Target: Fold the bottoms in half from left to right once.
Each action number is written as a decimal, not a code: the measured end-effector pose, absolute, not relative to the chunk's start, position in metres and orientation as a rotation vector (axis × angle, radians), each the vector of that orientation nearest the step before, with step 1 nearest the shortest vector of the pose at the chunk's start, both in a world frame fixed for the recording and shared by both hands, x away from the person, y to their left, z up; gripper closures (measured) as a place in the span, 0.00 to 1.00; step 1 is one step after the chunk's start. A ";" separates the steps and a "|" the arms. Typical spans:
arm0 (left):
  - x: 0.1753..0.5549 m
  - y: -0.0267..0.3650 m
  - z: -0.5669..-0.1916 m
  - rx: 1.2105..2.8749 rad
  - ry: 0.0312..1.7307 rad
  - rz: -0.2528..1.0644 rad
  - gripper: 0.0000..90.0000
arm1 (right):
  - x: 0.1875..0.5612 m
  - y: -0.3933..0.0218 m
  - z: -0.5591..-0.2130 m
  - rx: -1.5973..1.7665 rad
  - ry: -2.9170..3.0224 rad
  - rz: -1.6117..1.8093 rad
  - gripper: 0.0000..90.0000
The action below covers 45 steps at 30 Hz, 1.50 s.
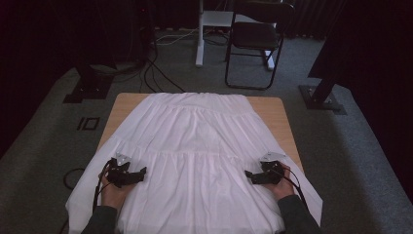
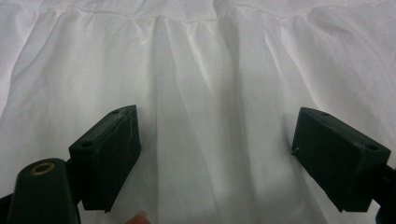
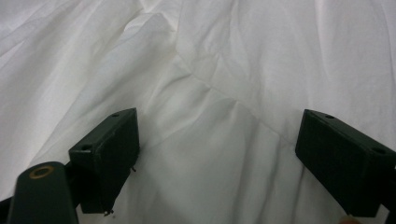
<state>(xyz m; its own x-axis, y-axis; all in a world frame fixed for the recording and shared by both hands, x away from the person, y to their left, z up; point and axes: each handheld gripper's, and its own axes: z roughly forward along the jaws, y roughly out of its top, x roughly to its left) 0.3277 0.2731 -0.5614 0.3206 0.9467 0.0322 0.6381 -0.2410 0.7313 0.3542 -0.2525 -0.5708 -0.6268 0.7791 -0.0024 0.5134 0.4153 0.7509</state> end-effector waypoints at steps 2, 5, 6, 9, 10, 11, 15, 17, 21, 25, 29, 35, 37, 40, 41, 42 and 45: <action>0.327 0.273 -0.562 1.973 1.392 0.644 0.17 | 0.354 -0.252 -0.571 1.111 2.324 1.049 0.14; 0.327 0.272 -0.561 1.977 1.389 0.645 0.17 | 0.354 -0.252 -0.571 1.112 2.323 1.049 0.14; 0.327 0.272 -0.561 1.980 1.388 0.644 0.18 | 0.354 -0.252 -0.571 1.112 2.322 1.050 0.14; 0.324 0.273 -0.557 1.979 1.384 0.639 0.28 | 0.354 -0.252 -0.571 1.112 2.323 1.050 0.14; 0.323 0.274 -0.555 1.981 1.390 0.636 0.30 | 0.354 -0.252 -0.571 1.112 2.323 1.050 0.14; 0.322 0.276 -0.553 1.981 1.393 0.639 0.31 | 0.354 -0.252 -0.571 1.112 2.323 1.049 0.14; 0.315 0.285 -0.542 1.984 1.404 0.716 0.32 | 0.354 -0.252 -0.571 1.112 2.323 1.050 0.14; 0.313 0.293 -0.537 1.972 1.424 0.757 0.32 | 0.354 -0.252 -0.571 1.112 2.322 1.050 0.14; 0.311 0.318 -0.531 1.935 1.499 0.818 0.33 | 0.354 -0.252 -0.571 1.113 2.322 1.050 0.14; 0.306 0.339 -0.527 1.893 1.548 0.862 0.33 | 0.354 -0.252 -0.571 1.113 2.322 1.050 0.14; 0.311 0.352 -0.538 1.916 1.614 0.837 0.36 | 0.354 -0.252 -0.571 1.113 2.322 1.050 0.14; 0.307 0.357 -0.554 1.871 1.607 0.698 0.40 | 0.354 -0.252 -0.571 1.115 2.320 1.050 0.15; 0.304 0.351 -0.555 1.885 1.582 0.689 0.40 | 0.354 -0.252 -0.571 1.115 2.320 1.050 0.15; 0.296 0.337 -0.557 1.875 1.566 0.696 0.40 | 0.353 -0.252 -0.571 1.116 2.319 1.049 0.15; 0.292 0.331 -0.558 1.874 1.551 0.700 0.40 | 0.353 -0.252 -0.571 1.115 2.318 1.049 0.15; 0.291 0.327 -0.559 1.873 1.542 0.702 0.40 | 0.353 -0.252 -0.571 1.116 2.318 1.049 0.15; 0.286 0.309 -0.559 1.886 1.521 0.692 0.40 | 0.353 -0.252 -0.571 1.117 2.317 1.048 0.15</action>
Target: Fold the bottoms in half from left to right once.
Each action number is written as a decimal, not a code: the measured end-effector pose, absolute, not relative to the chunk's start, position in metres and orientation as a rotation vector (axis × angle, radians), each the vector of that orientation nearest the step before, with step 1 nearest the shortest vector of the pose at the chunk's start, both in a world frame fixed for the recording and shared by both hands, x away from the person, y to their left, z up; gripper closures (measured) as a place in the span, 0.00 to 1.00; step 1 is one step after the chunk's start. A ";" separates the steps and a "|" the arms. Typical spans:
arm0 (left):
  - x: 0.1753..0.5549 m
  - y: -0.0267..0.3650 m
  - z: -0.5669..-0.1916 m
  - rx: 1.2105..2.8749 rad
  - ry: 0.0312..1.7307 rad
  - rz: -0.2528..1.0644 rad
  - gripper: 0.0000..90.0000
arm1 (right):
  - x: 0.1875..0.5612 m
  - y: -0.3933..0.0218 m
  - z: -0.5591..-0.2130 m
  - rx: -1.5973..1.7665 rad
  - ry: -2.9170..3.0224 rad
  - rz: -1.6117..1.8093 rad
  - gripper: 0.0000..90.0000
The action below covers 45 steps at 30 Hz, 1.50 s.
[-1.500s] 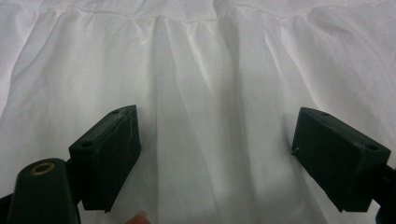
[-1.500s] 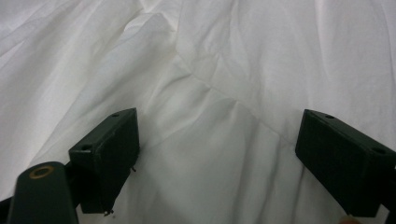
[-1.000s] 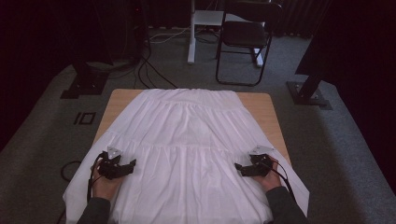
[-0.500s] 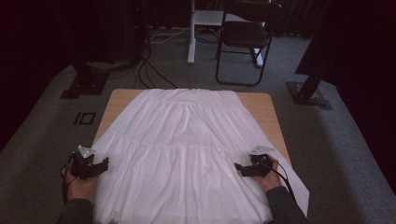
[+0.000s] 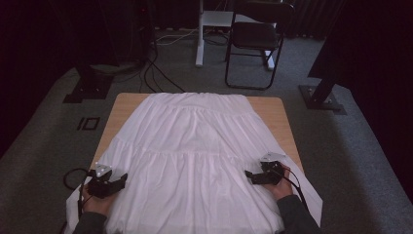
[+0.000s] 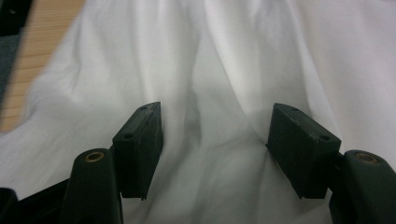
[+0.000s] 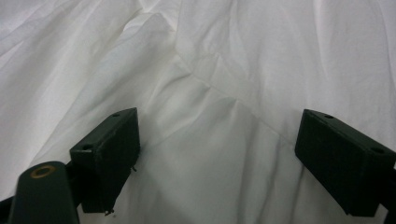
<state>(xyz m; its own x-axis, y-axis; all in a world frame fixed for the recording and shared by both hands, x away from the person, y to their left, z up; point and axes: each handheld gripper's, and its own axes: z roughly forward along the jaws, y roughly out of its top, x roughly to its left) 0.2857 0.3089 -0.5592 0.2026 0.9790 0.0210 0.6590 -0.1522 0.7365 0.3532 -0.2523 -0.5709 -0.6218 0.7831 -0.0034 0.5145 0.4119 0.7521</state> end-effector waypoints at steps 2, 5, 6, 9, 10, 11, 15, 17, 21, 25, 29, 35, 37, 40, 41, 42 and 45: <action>0.283 0.298 -0.560 1.887 1.520 0.693 0.40 | 0.353 -0.252 -0.571 1.117 2.317 1.048 0.15; 0.280 0.282 -0.559 1.910 1.500 0.679 0.40 | 0.353 -0.252 -0.571 1.117 2.317 1.049 0.15; 0.279 0.273 -0.559 1.930 1.475 0.670 0.40 | 0.353 -0.252 -0.571 1.117 2.317 1.048 0.15; 0.277 0.260 -0.558 1.972 1.419 0.637 0.42 | 0.353 -0.252 -0.571 1.116 2.317 1.049 0.15; 0.277 0.258 -0.556 1.992 1.409 0.626 0.43 | 0.353 -0.252 -0.571 1.116 2.317 1.049 0.15; 0.277 0.258 -0.554 1.988 1.406 0.621 0.43 | 0.353 -0.252 -0.571 1.118 2.317 1.049 0.15; 0.271 0.274 -0.530 1.899 1.375 0.682 0.41 | 0.353 -0.252 -0.571 1.117 2.316 1.047 0.15; 0.269 0.287 -0.515 1.875 1.381 0.775 0.41 | 0.353 -0.252 -0.571 1.118 2.316 1.047 0.15; 0.279 0.322 -0.512 1.832 1.486 0.841 0.37 | 0.353 -0.252 -0.571 1.117 2.316 1.047 0.15; 0.290 0.334 -0.533 1.870 1.535 0.732 0.27 | 0.353 -0.252 -0.571 1.117 2.316 1.047 0.15; 0.292 0.340 -0.555 1.900 1.578 0.664 0.21 | 0.353 -0.252 -0.571 1.117 2.316 1.047 0.15; 0.282 0.340 -0.559 1.925 1.536 0.654 0.18 | 0.353 -0.252 -0.571 1.116 2.316 1.047 0.15; 0.280 0.340 -0.559 1.930 1.525 0.647 0.18 | 0.353 -0.252 -0.571 1.117 2.316 1.047 0.15; 0.274 0.339 -0.559 1.932 1.508 0.631 0.18 | 0.353 -0.252 -0.571 1.116 2.316 1.047 0.15; 0.272 0.338 -0.559 1.941 1.501 0.629 0.18 | 0.353 -0.252 -0.571 1.116 2.316 1.047 0.15; 0.271 0.337 -0.559 1.948 1.498 0.624 0.21 | 0.353 -0.252 -0.571 1.114 2.317 1.047 0.15; 0.268 0.334 -0.553 1.987 1.464 0.588 0.51 | 0.352 -0.252 -0.571 1.111 2.319 1.048 0.14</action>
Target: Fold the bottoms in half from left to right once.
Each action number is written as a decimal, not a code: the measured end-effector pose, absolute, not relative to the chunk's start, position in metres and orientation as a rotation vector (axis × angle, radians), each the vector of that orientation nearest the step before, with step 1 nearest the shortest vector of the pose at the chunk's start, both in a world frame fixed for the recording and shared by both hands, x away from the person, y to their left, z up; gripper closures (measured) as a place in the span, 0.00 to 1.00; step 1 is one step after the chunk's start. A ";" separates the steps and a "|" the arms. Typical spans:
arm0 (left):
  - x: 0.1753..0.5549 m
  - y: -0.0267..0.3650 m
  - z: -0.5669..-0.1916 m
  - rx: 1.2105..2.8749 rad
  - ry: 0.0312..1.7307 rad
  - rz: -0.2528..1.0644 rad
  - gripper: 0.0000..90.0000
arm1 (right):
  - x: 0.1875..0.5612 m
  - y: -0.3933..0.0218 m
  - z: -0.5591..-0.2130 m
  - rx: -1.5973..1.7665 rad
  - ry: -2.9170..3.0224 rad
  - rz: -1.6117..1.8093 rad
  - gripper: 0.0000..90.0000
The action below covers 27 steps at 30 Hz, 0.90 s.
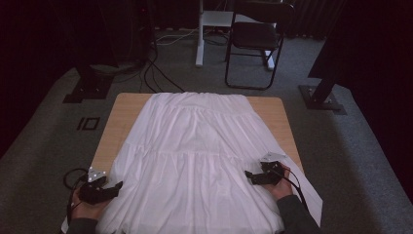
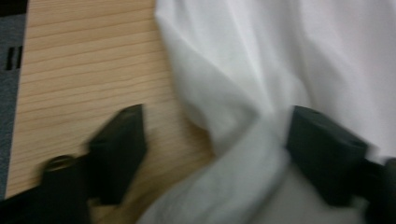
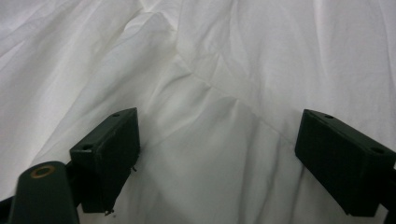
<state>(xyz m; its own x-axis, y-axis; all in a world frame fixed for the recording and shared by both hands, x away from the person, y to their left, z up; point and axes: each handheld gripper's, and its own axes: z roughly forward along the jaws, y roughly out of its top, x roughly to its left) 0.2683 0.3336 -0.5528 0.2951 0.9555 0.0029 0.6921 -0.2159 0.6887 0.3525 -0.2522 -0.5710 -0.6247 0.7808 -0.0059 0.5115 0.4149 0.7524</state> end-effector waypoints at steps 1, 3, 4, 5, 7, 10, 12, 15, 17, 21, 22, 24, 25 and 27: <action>0.268 0.332 -0.551 2.002 1.447 0.571 0.62 | 0.352 -0.252 -0.571 1.109 2.323 1.048 0.14; 0.268 0.328 -0.549 2.040 1.415 0.566 0.81 | 0.352 -0.252 -0.571 1.114 2.320 1.048 0.16; 0.268 0.323 -0.547 2.096 1.399 0.644 0.90 | 0.350 -0.252 -0.571 1.115 2.317 1.053 0.21; 0.269 0.322 -0.546 2.112 1.403 0.675 0.94 | 0.348 -0.252 -0.570 1.098 2.317 1.067 0.34; 0.270 0.326 -0.546 2.121 1.432 0.724 0.97 | 0.344 -0.257 -0.562 1.085 2.307 1.089 0.44; 0.270 0.335 -0.545 2.114 1.484 0.763 0.98 | 0.334 -0.273 -0.537 1.100 2.207 1.138 0.49; 0.269 0.348 -0.543 2.097 1.541 0.821 0.98 | 0.331 -0.281 -0.530 1.111 2.180 1.125 0.48; 0.266 0.371 -0.539 2.040 1.635 0.903 0.98 | 0.325 -0.309 -0.519 1.177 2.110 1.043 0.44; 0.267 0.394 -0.535 2.004 1.732 0.990 0.99 | 0.321 -0.331 -0.521 1.252 2.064 1.040 0.44; 0.273 0.423 -0.532 1.953 1.864 1.079 0.99 | 0.313 -0.347 -0.531 1.299 2.058 1.000 0.44; 0.273 0.423 -0.532 1.953 1.864 1.079 0.99 | 0.313 -0.347 -0.531 1.299 2.058 1.000 0.44; 0.275 0.432 -0.527 1.901 1.912 1.091 0.99 | 0.310 -0.351 -0.537 1.315 2.065 0.991 0.44; 0.274 0.432 -0.522 1.874 1.895 1.075 0.99 | 0.308 -0.353 -0.540 1.326 2.064 0.992 0.44; 0.270 0.424 -0.512 1.855 1.787 1.007 0.98 | 0.307 -0.354 -0.541 1.331 2.064 1.002 0.44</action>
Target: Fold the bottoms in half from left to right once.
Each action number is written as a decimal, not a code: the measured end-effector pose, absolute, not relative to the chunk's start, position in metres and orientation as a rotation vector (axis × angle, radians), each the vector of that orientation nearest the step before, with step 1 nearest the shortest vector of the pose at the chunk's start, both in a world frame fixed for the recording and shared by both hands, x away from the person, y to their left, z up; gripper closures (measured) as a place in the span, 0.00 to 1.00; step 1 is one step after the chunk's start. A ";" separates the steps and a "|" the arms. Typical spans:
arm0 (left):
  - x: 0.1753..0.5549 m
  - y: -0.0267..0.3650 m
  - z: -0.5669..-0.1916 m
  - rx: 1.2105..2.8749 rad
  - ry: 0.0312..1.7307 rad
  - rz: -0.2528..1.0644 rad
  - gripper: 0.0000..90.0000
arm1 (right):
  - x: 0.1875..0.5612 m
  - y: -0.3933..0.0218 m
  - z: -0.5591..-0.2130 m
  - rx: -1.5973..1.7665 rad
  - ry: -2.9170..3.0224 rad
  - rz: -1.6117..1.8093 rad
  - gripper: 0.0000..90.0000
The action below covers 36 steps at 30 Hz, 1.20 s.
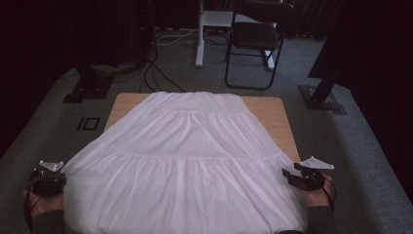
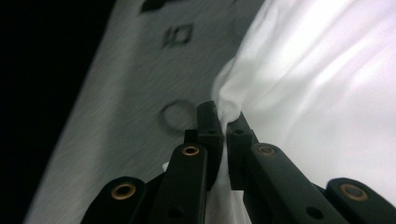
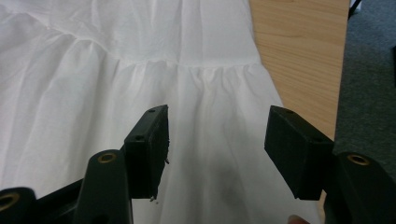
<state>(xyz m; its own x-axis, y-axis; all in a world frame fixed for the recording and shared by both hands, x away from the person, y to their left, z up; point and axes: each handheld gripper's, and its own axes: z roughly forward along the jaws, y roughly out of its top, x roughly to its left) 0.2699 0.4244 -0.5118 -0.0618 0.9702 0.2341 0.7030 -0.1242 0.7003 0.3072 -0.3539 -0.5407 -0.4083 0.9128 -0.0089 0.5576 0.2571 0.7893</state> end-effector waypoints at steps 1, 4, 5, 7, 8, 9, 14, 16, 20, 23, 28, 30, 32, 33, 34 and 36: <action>0.267 0.418 -0.506 1.846 1.738 0.971 0.98 | 0.307 -0.354 -0.541 1.332 2.062 1.014 0.44; 0.258 0.391 -0.479 1.808 1.514 0.871 0.98 | 0.307 -0.349 -0.541 1.318 2.066 1.029 0.46; 0.258 0.391 -0.479 1.808 1.514 0.871 0.98 | 0.307 -0.347 -0.542 1.312 2.070 1.033 0.47; 0.254 0.374 -0.465 1.821 1.408 0.836 0.98 | 0.308 -0.344 -0.544 1.301 2.081 1.039 0.48; 0.253 0.365 -0.458 1.825 1.371 0.825 0.98 | 0.309 -0.341 -0.546 1.303 2.085 1.042 0.48; 0.253 0.355 -0.451 1.833 1.334 0.814 0.98 | 0.310 -0.339 -0.547 1.301 2.092 1.044 0.48; 0.256 0.304 -0.425 1.908 1.110 0.755 0.97 | 0.313 -0.330 -0.553 1.277 2.128 1.026 0.49; 0.261 0.282 -0.419 1.910 1.000 0.695 0.98 | 0.313 -0.325 -0.554 1.269 2.145 1.028 0.49; 0.280 0.232 -0.410 1.938 0.791 0.607 0.98 | 0.314 -0.321 -0.555 1.259 2.155 1.032 0.49; 0.293 0.186 -0.406 1.966 0.637 0.600 0.98 | 0.313 -0.317 -0.553 1.252 2.155 1.034 0.49; 0.329 0.096 -0.415 2.045 0.467 0.440 0.99 | 0.314 -0.312 -0.548 1.241 2.136 1.068 0.51; 0.331 0.064 -0.419 2.041 0.401 0.370 0.99 | 0.313 -0.310 -0.546 1.239 2.129 1.077 0.55; 0.324 0.037 -0.419 1.967 0.300 0.221 0.99 | 0.313 -0.309 -0.543 1.245 2.118 1.086 0.58; 0.319 0.023 -0.420 1.959 0.247 0.199 0.99 | 0.314 -0.310 -0.542 1.251 2.112 1.086 0.59; 0.316 0.010 -0.424 1.971 0.217 0.179 0.99 | 0.314 -0.310 -0.541 1.264 2.103 1.082 0.60; 0.316 -0.010 -0.437 2.020 0.207 0.148 0.98 | 0.315 -0.312 -0.539 1.288 2.081 1.082 0.60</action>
<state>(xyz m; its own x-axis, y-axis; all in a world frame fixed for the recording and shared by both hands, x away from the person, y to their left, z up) 0.3157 -0.0102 -0.4368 0.9773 0.2112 0.0140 0.0809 -0.4335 0.8975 0.3152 -0.3122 -0.5394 -0.4548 0.8904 0.0193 0.5274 0.2519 0.8114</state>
